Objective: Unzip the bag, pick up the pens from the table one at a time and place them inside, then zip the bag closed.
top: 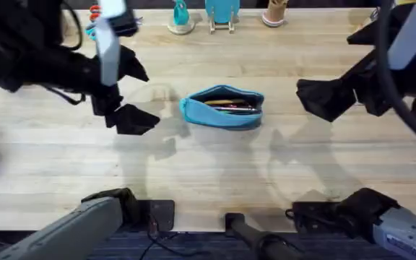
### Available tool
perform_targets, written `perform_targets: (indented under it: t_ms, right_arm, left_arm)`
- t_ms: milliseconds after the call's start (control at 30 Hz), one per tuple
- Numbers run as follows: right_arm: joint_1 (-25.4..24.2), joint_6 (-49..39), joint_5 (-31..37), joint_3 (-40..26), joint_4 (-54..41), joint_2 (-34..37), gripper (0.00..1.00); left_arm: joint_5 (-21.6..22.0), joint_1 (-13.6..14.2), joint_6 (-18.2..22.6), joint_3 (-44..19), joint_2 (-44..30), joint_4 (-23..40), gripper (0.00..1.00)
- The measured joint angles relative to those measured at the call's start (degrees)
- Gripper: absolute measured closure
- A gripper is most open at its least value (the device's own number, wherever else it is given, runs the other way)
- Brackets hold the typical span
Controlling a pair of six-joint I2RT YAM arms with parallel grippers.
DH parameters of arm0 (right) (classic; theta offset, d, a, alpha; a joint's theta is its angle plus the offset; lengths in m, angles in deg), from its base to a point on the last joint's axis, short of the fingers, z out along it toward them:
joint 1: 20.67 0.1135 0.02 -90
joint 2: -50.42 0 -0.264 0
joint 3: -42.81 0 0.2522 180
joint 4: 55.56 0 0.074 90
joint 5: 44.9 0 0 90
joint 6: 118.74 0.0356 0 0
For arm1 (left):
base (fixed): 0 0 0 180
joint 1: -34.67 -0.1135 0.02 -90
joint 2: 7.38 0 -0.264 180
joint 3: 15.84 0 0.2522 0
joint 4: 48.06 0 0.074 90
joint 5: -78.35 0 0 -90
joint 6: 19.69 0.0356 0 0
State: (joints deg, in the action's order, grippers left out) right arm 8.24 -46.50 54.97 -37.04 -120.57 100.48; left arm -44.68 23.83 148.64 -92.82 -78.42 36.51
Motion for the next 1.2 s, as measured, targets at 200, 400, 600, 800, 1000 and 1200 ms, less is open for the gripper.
perform_targets:
  t_ms: [200, 400, 600, 800, 1000, 1200]
  right_arm:
    - [0.6, 0.0, 0.0, 0.0, 2.0, 1.2, 0.003]
    - [2.9, 2.0, 0.0, 0.0, 5.9, 1.2, 0.003]
    - [3.9, 12.0, 0.0, 0.0, 7.1, 1.2, 0.003]
    - [3.9, 31.5, 0.0, 0.0, 7.1, 1.2, 0.003]
    - [3.9, 43.2, 0.0, 0.0, 7.2, 1.2, 0.003]
    - [3.9, 49.2, 0.0, 0.0, 7.5, 1.2, 0.003]
  left_arm:
    - [-6.0, -8.2, 5.7, 2.9, 0.3, -0.4, 0.004]
    - [-7.9, -13.9, 7.9, 5.3, 0.3, -3.9, 0.006]
    - [-8.1, -14.9, 8.4, 5.4, 0.3, -4.3, 0.006]
    - [-8.5, -14.9, 8.5, 5.4, 0.3, -3.7, 0.006]
    - [-9.6, -14.9, 9.5, 5.4, 0.3, -3.5, 0.006]
    - [-12.3, -14.9, 14.1, 5.5, -1.2, -3.5, 0.006]
